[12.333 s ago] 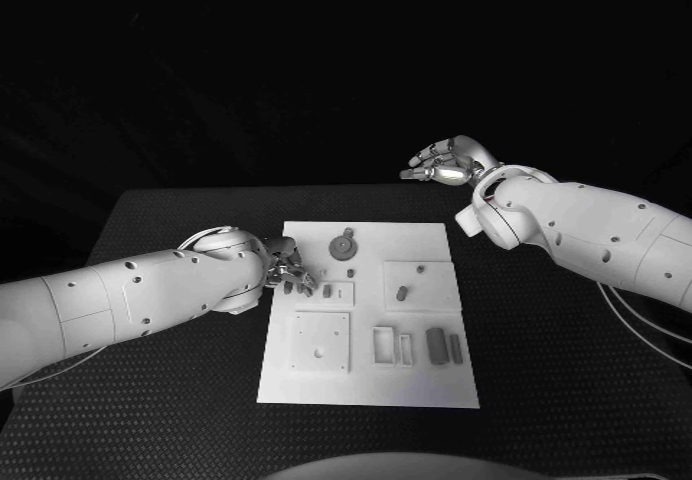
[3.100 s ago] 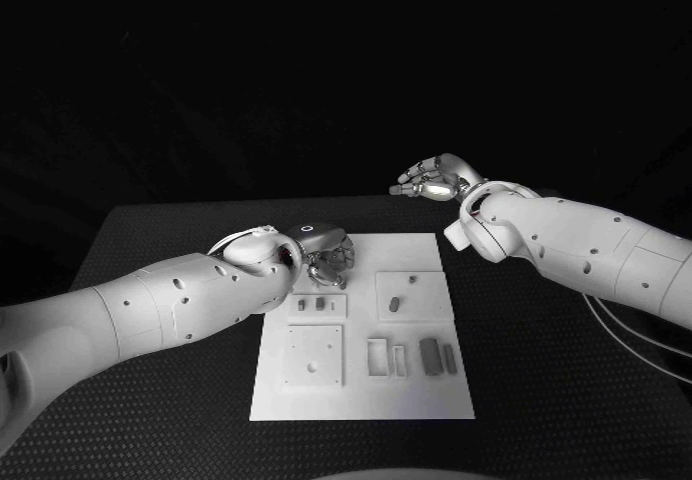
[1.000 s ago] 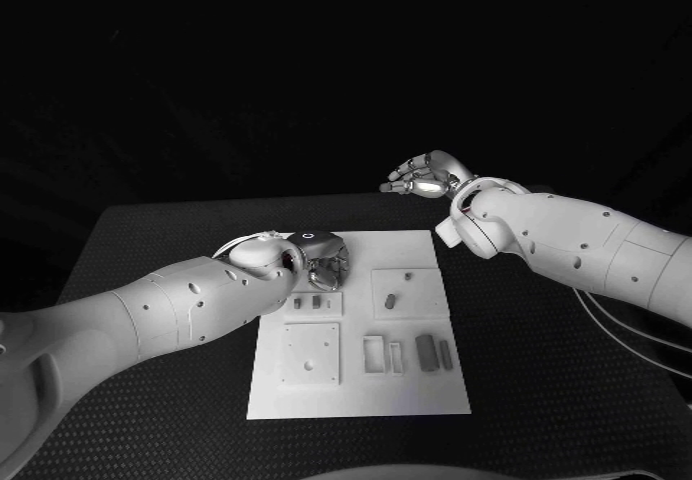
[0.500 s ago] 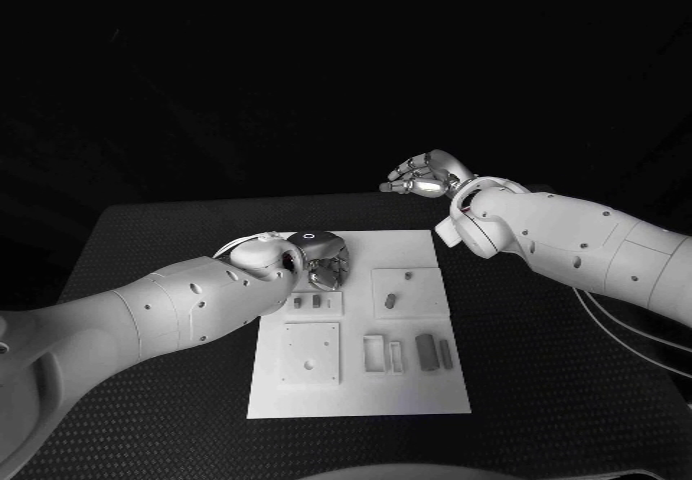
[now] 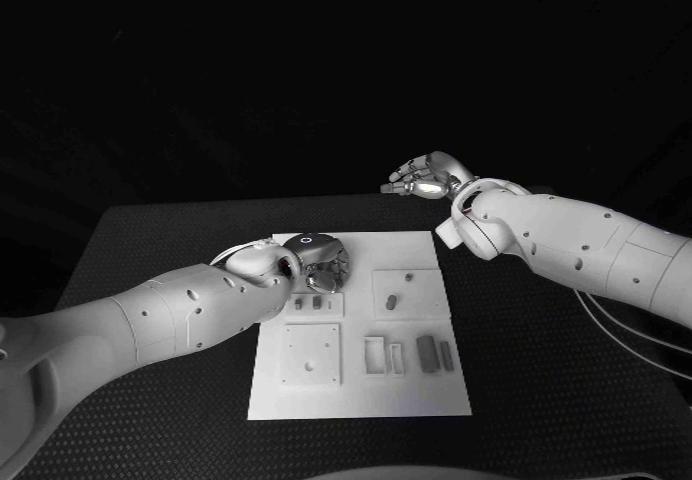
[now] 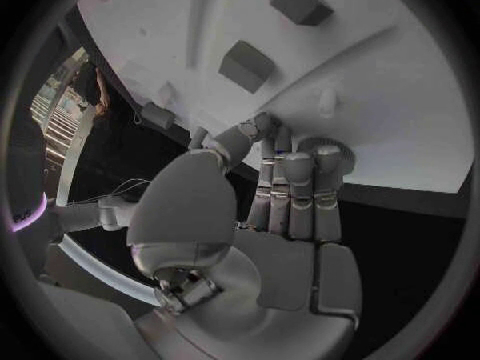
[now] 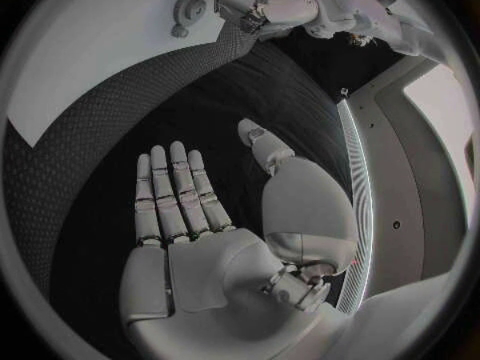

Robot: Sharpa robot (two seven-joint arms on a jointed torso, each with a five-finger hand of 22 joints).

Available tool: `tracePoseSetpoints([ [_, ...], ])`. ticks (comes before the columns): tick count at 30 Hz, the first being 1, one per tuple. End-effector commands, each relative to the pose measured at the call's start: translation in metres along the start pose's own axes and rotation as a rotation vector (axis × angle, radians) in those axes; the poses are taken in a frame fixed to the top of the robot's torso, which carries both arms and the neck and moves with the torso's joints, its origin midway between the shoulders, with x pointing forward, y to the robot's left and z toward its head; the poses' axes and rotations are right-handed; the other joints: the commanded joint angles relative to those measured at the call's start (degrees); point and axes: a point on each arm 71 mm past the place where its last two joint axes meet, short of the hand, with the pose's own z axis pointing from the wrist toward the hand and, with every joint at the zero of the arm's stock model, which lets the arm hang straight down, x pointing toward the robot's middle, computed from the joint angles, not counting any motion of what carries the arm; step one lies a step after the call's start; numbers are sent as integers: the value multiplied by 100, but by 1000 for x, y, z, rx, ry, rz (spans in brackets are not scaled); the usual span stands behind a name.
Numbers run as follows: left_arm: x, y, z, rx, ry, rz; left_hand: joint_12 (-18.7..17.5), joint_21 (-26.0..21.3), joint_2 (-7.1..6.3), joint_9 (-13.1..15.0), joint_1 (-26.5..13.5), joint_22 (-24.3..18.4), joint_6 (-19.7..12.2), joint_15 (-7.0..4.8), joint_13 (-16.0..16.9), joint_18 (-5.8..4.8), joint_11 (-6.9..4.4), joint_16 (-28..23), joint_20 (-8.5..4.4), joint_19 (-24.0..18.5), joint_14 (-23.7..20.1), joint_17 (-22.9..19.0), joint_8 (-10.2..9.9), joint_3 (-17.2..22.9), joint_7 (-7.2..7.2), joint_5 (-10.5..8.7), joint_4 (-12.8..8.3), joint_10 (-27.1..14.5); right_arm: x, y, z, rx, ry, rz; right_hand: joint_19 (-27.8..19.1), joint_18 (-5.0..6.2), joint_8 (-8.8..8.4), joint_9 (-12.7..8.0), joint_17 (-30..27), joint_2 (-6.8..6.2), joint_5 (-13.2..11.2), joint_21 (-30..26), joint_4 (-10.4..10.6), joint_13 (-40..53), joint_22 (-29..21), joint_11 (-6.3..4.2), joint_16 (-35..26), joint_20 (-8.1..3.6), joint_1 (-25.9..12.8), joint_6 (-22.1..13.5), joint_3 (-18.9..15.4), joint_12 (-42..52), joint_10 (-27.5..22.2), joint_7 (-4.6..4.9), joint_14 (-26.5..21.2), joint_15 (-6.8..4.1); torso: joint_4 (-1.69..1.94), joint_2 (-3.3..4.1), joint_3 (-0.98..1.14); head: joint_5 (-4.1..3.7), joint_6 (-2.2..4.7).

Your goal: Assemble the parts on the task board

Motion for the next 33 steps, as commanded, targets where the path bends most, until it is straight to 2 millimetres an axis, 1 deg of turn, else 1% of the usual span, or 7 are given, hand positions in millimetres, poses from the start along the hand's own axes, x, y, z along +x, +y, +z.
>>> tracePoseSetpoints([
  [1, 0, -2, -3, 23, -39, -19, 57, 0, 138, 2, 136, -16, 39, -23, 46, 418, 7, -35, -131, 87, 78, -25, 2, 31, -7, 19, 2, 327, 1, 1, 0, -9, 11, 0, 38, -68, 33, -5, -7, 17, 37, -34, 42, -6, 8, 32, 34, -13, -32, -39, -7, -27, 2, 125, -53, 5, -3, -1, 2, 1, 10],
  [5, -5, -2, -7, 29, -62, -39, 42, -1, 142, 11, 128, -24, 60, -32, 51, 416, -2, -52, -147, 122, 127, -45, 1, 38, -15, 20, 1, 355, 0, 1, -1, -8, 10, 0, 38, -67, 33, -6, -8, 16, 38, -35, 42, -6, 9, 32, 35, -13, -33, -39, -8, -27, 2, 125, -54, 5, 1, -3, 4, 0, 16],
  [11, -14, -3, -9, 36, -103, -68, 33, -1, 146, 18, 124, -27, 70, -38, 55, 414, -8, -60, -159, 144, 158, -55, -1, 40, -19, 20, 0, 375, -1, 0, -1, -7, 8, 0, 39, -67, 34, -6, -9, 16, 39, -37, 43, -6, 12, 33, 36, -13, -33, -39, -9, -27, 2, 125, -54, 5, 12, -6, 0, 7, 38],
  [19, -30, -2, -13, 31, -147, -120, 24, 0, 150, 24, 125, -30, 73, -43, 57, 413, -12, -67, -168, 162, 180, -63, -7, 45, -21, 21, -1, 389, -1, -1, -2, -7, 7, -1, 39, -67, 35, -7, -11, 15, 41, -40, 43, -6, 15, 33, 38, -13, -34, -39, -10, -27, 2, 125, -54, 5, 8, -4, -2, 30, 65],
  [27, -30, 13, -26, -8, -97, -182, 14, 0, 154, 28, 113, -31, 72, -44, 58, 410, -13, -72, -173, 172, 194, -69, -12, 42, -19, 18, 2, 396, -3, -2, -2, -4, 5, -2, 40, -67, 35, -8, -13, 14, 42, -43, 43, -6, 18, 33, 39, -14, -33, -39, -11, -27, 1, 125, -54, 5, 13, -9, 1, 45, 69],
  [29, -29, 16, -29, -15, -90, -188, 13, -1, 156, 28, 111, -31, 72, -45, 58, 409, -14, -73, -174, 173, 196, -69, -13, 42, -19, 19, 2, 397, -3, -2, -2, -3, 5, -2, 40, -66, 36, -8, -13, 14, 42, -44, 43, -6, 18, 33, 40, -14, -33, -39, -11, -27, 1, 125, -54, 5, 18, -6, -1, 49, 71],
  [33, -29, 23, -36, -32, -84, -189, 8, -2, 160, 30, 108, -32, 70, -45, 58, 408, -14, -75, -175, 174, 199, -71, -16, 42, -18, 21, 2, 399, -4, -3, -3, -2, 4, -2, 41, -66, 36, -8, -14, 14, 43, -45, 43, -6, 19, 33, 41, -14, -33, -39, -11, -27, 2, 125, -54, 5, 14, -1, -5, 57, 60],
])
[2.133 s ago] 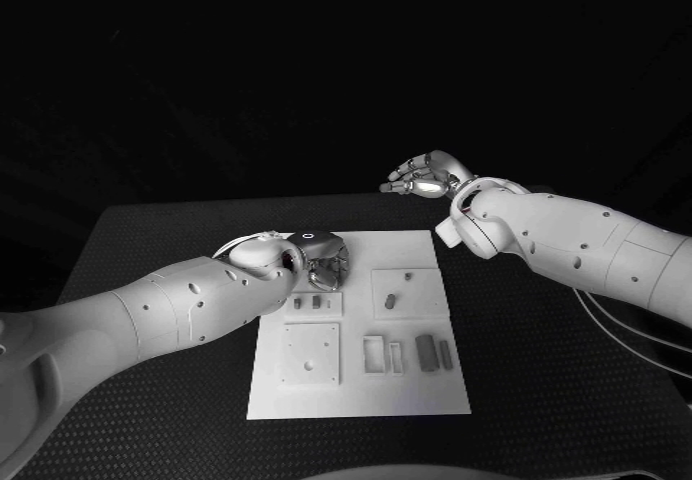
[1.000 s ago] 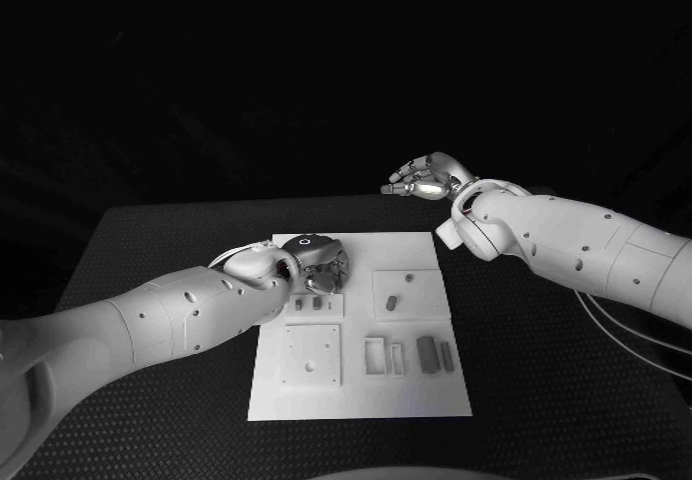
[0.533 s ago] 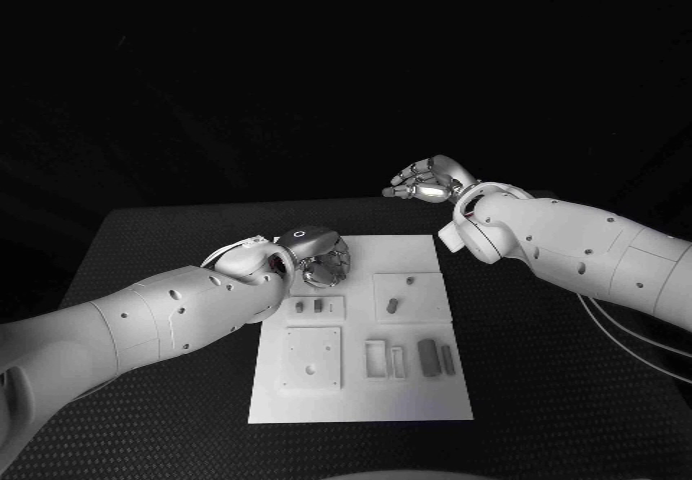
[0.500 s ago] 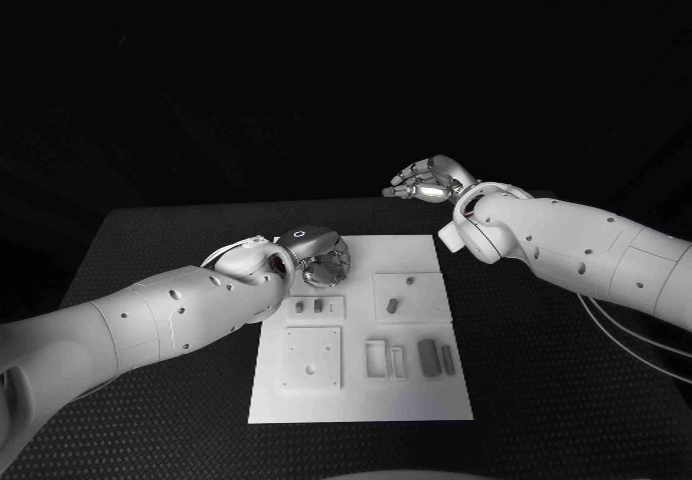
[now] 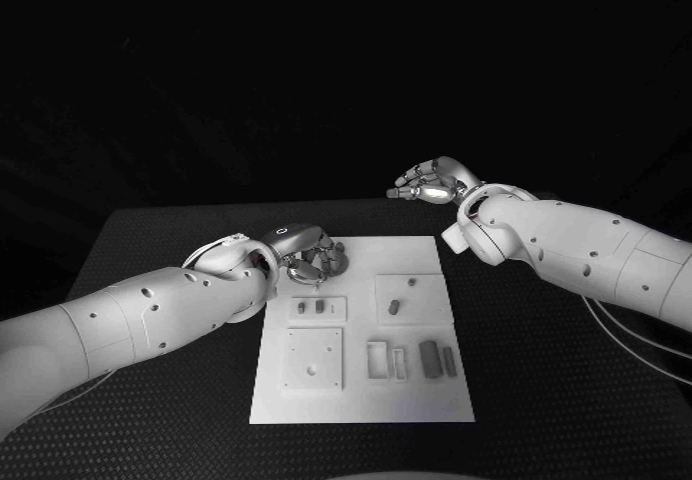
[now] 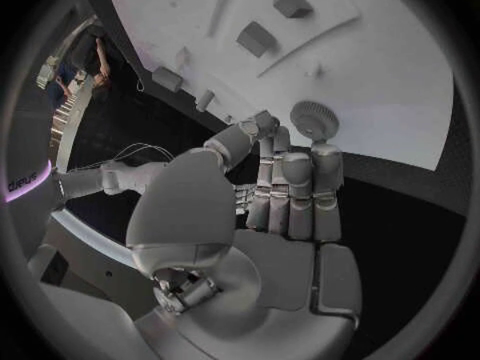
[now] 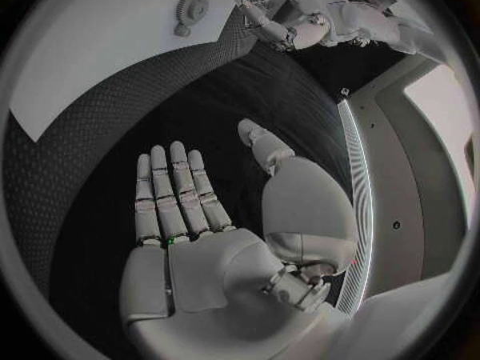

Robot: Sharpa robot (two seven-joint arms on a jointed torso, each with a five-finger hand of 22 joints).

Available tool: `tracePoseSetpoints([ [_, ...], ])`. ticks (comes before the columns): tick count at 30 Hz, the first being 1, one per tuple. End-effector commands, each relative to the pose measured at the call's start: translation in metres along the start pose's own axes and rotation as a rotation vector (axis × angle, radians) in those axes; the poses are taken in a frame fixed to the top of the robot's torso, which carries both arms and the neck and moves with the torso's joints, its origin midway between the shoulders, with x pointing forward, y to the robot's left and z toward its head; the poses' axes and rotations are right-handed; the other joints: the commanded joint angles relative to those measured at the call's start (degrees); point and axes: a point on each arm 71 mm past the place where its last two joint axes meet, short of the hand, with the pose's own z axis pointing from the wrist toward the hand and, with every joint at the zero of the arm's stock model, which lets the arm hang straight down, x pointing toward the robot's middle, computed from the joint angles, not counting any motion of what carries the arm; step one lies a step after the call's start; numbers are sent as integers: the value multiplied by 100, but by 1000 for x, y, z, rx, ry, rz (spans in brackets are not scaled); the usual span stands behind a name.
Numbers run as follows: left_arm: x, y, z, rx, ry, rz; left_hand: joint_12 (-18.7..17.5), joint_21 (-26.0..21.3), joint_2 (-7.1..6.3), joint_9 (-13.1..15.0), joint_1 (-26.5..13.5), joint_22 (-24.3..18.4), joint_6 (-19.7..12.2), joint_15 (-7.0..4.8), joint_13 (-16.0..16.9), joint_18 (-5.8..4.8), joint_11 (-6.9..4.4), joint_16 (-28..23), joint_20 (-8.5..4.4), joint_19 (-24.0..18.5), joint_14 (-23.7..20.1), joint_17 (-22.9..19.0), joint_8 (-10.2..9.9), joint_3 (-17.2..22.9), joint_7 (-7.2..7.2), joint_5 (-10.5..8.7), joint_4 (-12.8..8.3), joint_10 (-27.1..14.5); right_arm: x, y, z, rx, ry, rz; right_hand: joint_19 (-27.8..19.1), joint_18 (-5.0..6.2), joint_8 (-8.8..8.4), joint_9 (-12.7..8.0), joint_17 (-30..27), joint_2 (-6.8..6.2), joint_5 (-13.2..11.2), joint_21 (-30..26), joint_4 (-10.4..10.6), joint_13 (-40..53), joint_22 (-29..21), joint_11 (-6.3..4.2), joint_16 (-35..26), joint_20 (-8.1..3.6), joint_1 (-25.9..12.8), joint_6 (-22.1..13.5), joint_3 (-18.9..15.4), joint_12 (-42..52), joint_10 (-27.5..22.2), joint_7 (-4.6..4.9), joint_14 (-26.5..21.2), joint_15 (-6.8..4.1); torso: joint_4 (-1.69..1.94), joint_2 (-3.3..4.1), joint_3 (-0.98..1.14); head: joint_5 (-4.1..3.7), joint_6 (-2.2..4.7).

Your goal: Assemble the parts on the task board

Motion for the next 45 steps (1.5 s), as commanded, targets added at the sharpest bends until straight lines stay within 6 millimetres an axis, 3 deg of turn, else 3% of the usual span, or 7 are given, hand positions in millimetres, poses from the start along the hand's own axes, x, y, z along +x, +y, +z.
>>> tracePoseSetpoints([
  [1, 0, 6, -4, -22, 30, -38, 7, -3, 168, 6, 100, -8, 47, 4, 59, 474, 24, -35, -88, 24, 46, -8, -16, 35, 2, 37, 1, 356, 0, 0, 0, -6, 9, 0, 41, -66, 36, -9, -6, 14, 20, -24, 26, -6, 10, 33, 19, -13, -33, -40, 6, -27, 2, 125, -54, 5, 4, 5, -4, 11, -10],
  [18, 2, 33, -14, -95, 120, -32, -11, -10, 177, 12, 93, -9, 41, 4, 59, 469, 25, -44, -93, 21, 51, -14, -26, 33, 5, 38, -3, 356, 0, 0, -1, -6, 8, -1, 44, -66, 37, -11, -10, 15, 21, -30, 26, -6, 17, 34, 23, -13, -31, -41, 5, -27, 2, 126, -56, 5, -11, 9, -2, 28, -41],
  [45, 11, 29, -9, -93, 171, -37, -33, -19, 198, 19, 86, -8, 31, 8, 59, 460, 28, -58, -98, 13, 48, -22, -39, 25, 10, 28, -5, 359, 1, 0, 0, -7, 9, 0, 47, -65, 39, -13, -17, 18, 21, -41, 26, -7, 26, 34, 28, -13, -29, -42, 4, -27, 1, 126, -57, 5, -12, 8, 3, 13, -72],
])
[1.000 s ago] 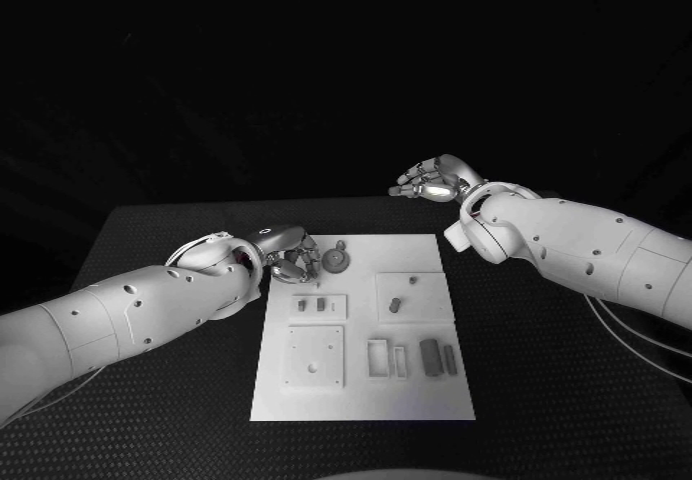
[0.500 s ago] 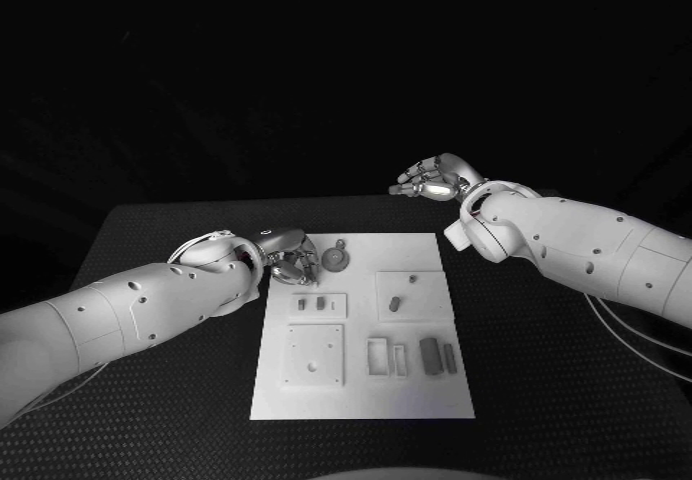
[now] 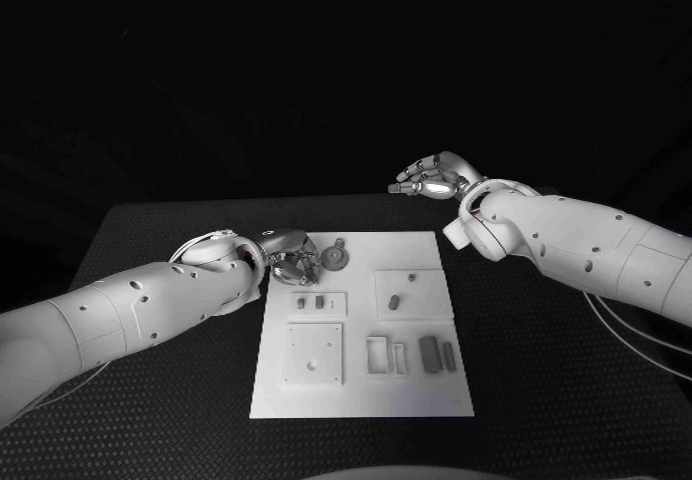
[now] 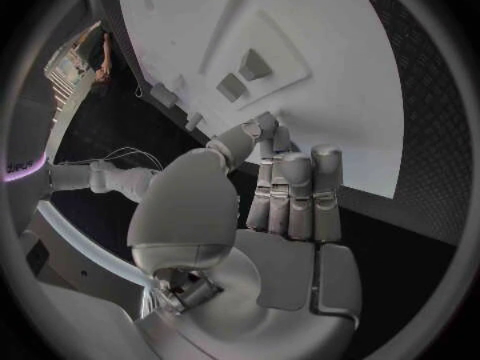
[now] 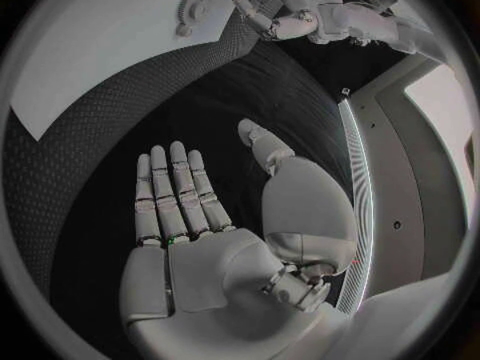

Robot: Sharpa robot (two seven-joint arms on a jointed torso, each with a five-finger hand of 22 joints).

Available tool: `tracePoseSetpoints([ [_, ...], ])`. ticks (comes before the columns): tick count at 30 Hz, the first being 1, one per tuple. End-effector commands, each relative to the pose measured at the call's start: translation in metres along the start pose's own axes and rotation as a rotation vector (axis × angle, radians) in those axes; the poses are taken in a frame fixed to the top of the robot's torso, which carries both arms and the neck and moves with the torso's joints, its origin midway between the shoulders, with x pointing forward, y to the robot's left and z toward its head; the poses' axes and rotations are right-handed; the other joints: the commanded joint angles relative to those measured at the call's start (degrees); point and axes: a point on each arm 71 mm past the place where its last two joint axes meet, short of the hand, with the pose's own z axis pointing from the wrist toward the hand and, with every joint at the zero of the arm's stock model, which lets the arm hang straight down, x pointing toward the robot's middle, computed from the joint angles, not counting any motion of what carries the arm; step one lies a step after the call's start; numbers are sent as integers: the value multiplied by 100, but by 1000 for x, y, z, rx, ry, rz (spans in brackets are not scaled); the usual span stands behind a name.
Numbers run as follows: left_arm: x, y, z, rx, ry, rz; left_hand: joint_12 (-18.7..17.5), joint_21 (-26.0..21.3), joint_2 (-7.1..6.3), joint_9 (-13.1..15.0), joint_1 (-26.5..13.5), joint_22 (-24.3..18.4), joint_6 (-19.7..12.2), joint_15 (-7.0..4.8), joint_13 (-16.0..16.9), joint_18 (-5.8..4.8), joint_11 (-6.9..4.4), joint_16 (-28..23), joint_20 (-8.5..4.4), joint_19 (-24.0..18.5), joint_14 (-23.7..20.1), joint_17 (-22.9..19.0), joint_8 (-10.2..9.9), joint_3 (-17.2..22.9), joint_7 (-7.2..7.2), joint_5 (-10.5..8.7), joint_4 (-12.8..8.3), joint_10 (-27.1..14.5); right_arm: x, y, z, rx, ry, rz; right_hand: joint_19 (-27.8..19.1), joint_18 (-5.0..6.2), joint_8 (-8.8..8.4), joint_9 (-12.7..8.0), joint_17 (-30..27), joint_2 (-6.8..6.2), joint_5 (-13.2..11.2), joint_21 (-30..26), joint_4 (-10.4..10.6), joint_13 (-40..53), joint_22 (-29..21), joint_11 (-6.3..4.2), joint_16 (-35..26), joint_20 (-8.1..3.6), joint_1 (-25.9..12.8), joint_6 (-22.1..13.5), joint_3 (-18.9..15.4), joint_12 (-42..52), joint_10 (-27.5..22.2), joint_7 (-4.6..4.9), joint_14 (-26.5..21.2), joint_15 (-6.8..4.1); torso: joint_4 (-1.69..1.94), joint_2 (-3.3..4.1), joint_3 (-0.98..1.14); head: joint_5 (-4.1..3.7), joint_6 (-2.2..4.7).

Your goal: Assemble the parts on the task board

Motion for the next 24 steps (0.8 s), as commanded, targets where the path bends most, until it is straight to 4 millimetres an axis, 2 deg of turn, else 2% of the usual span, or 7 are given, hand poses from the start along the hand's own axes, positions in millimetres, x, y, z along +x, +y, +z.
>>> tracePoseSetpoints([
  [1, 5, -2, 1, 0, 44, -8, 17, -19, 99, 11, 37, -9, 24, -12, 59, 460, 46, -35, -127, 5, 32, -6, 9, 25, 3, 14, -9, 341, 1, 1, 0, -8, 10, 0, 47, -65, 39, -10, -7, 18, 21, -19, 26, -6, 6, 34, 28, -13, -29, -42, 4, -27, 1, 126, -42, -9, 2, -2, 0, -2, 0],
  [24, 8, -2, 5, -20, 51, 23, -8, -22, 107, 16, 40, -4, 4, -7, 57, 454, 52, -43, -132, 0, 24, -10, -9, 19, 11, 2, -9, 335, 2, 1, 0, -9, 12, 1, 49, -64, 41, -12, -12, 17, 20, -27, 26, -7, 13, 35, 31, -12, -28, -43, 2, -27, 1, 126, -44, -9, -4, 0, -1, -5, -8],
])
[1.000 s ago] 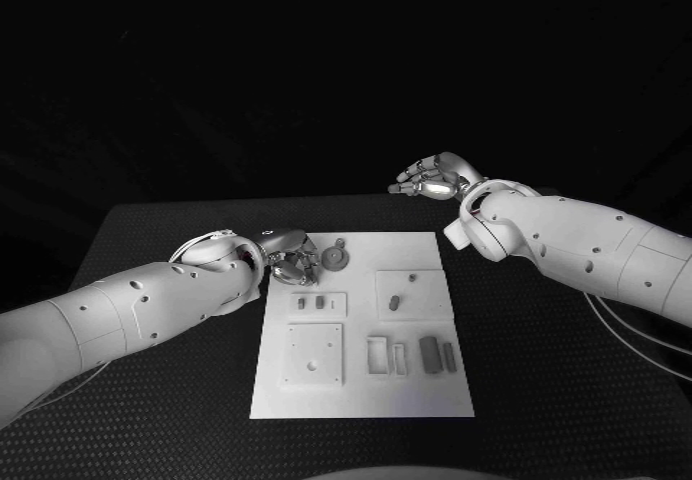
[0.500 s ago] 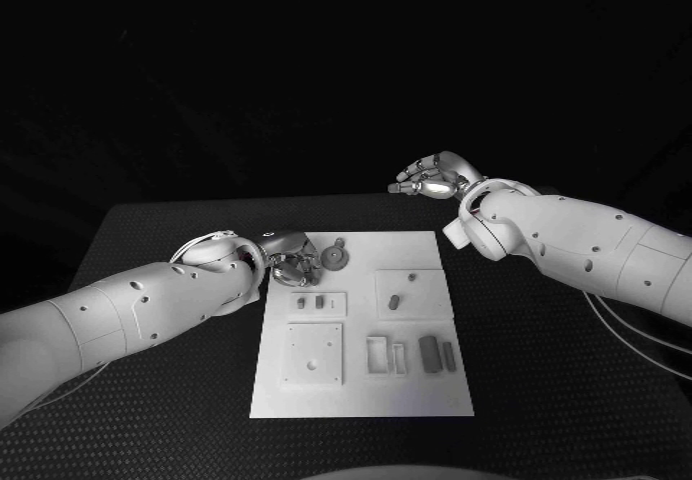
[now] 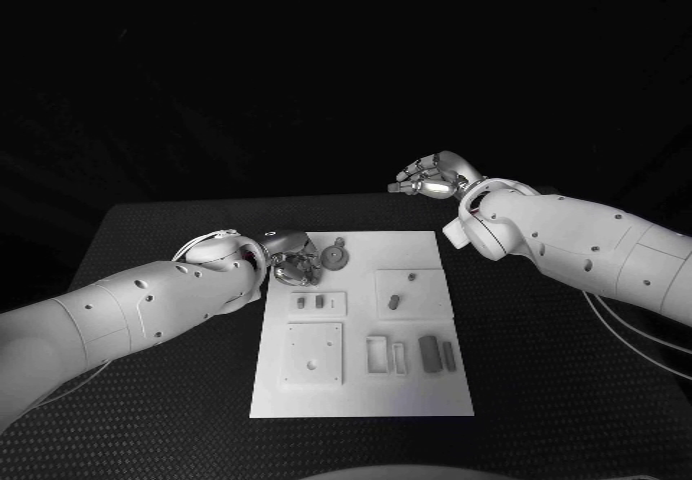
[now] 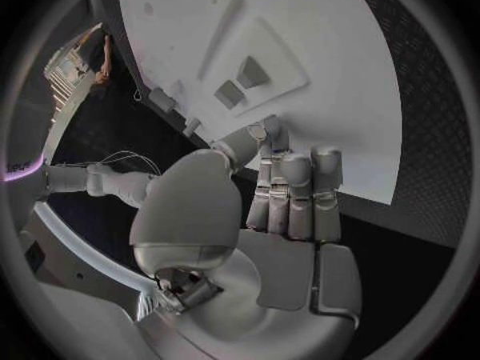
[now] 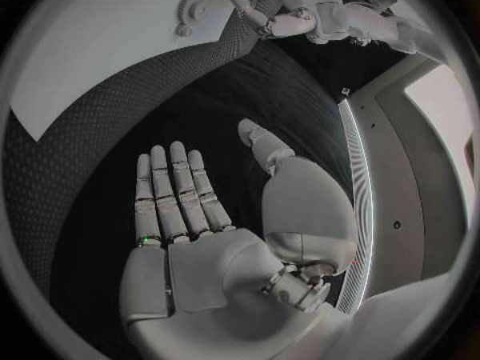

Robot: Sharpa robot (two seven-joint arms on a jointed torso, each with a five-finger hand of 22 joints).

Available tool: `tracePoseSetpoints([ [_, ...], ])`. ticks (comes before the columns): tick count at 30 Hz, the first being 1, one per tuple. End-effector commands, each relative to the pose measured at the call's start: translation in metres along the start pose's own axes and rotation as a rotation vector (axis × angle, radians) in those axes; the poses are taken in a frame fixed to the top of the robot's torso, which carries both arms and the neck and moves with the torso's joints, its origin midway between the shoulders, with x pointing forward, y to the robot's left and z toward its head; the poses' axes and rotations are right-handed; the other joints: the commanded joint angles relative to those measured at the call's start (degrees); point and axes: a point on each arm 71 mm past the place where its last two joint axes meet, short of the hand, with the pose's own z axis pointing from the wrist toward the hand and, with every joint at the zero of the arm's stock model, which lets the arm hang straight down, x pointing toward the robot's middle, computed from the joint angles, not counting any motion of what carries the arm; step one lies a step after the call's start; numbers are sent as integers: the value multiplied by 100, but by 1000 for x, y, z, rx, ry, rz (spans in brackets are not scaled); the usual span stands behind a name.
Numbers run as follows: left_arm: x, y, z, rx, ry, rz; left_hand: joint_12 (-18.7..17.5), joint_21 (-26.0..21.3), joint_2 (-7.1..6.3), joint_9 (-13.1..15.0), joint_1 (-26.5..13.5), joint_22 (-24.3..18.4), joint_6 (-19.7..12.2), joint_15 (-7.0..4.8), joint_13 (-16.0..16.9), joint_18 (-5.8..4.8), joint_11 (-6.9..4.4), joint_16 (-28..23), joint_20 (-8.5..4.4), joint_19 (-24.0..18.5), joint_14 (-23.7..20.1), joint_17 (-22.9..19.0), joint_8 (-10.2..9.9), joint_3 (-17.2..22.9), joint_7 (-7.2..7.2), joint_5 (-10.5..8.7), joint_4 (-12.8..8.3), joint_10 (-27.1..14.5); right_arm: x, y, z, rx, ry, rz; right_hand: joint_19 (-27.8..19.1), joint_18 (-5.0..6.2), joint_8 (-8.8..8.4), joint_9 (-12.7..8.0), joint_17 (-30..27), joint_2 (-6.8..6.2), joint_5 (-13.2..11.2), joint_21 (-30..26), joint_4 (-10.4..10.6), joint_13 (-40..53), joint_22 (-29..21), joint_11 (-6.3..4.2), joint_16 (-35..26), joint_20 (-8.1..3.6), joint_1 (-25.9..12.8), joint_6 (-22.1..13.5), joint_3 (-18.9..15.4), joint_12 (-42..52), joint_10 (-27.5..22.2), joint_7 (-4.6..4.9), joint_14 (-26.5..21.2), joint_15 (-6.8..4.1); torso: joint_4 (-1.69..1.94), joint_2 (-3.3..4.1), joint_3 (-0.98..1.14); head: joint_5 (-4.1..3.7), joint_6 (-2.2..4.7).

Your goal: Assemble the parts on the task board

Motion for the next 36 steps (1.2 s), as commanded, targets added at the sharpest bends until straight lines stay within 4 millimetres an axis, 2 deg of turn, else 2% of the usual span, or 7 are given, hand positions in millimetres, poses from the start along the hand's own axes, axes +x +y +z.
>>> tracePoseSetpoints([
  [1, 5, -2, 1, -1, 19, 9, 11, -22, 20, -3, -60, -4, 13, -7, 10, 449, 73, -38, -134, 0, 24, -10, 8, 18, 23, 23, -6, 130, 1, 1, 0, -8, 11, 0, 29, -64, 12, -7, -7, 17, 20, -28, 26, -7, 8, 35, 31, 8, -28, -43, 2, -27, 1, 126, -48, -6, -7, 2, -1, -2, 1],
  [10, 3, 4, 0, -24, 1, 6, -42, -29, 2, -42, -65, 9, -239, -6, 22, 435, 75, -46, -148, 5, 21, -14, -159, 5, 131, -8, -4, 155, 1, 1, 0, -7, 10, 0, 30, -64, 13, -8, -9, 17, 20, -31, 26, -7, 11, 35, 33, 8, -29, -44, 1, -28, 0, 126, -49, -5, -3, 0, 4, -11, 3],
  [22, 2, 6, -1, -31, -10, -2, -77, -38, -50, -67, -5, 16, -363, 2, 30, 430, 83, -50, -148, 3, 17, -16, -241, 17, 176, -10, -6, 162, 0, 0, 0, -6, 10, -1, 31, -63, 13, -9, -12, 17, 19, -36, 25, -7, 14, 35, 34, 8, -27, -45, 1, -28, 0, 126, -50, -5, 2, -1, -1, -15, 5],
  [29, -1, 11, -3, -46, -37, -8, -120, -46, -100, -142, 41, 23, -625, 32, 39, 430, 114, -51, -133, 6, 14, -17, -397, 21, 246, -10, -6, 157, -2, -2, -1, -3, 8, -4, 31, -62, 14, -10, -15, 17, 16, -40, 16, -7, 18, 35, 36, 6, -13, -46, 5, -29, -2, 123, -52, -4, 0, -2, -5, -16, 9],
  [32, -4, 17, -6, -54, -63, -27, -132, -45, -118, -158, 49, 26, -670, 39, 41, 432, 122, -47, -127, 11, 18, -15, -422, 18, 258, -12, -5, 153, -2, -3, -3, -5, 18, -18, 40, -59, 23, -12, -24, 38, -33, -56, -45, -6, 35, 34, 47, 6, 68, -39, 24, -27, -1, 104, -48, 0, -1, -2, -3, -22, 23],
  [34, -8, 24, -9, -60, -101, -80, -174, -48, -161, -175, 39, 30, -714, 57, 31, 432, 141, -53, -115, 7, 3, -17, -446, 6, 272, -15, -1, 94, -2, -4, -5, -10, 33, -32, 72, -51, 31, -20, -40, 101, -127, -76, -152, -5, 60, 35, 67, 10, 238, -29, 113, -19, 12, 92, -32, 1, 3, -5, -1, -37, 35],
  [36, -11, 28, -12, -65, -127, -114, -256, -132, -199, -159, -6, 13, -638, 115, 3, 405, 197, -174, -57, -118, -173, -68, -399, 17, 300, -11, 9, -53, -2, -5, -6, -20, 45, -53, 103, -42, 36, -30, -56, 150, -219, -95, -232, -6, 71, 38, 81, 16, 396, -12, 242, -11, 26, 79, -13, 1, 7, -7, -1, -50, 47],
])
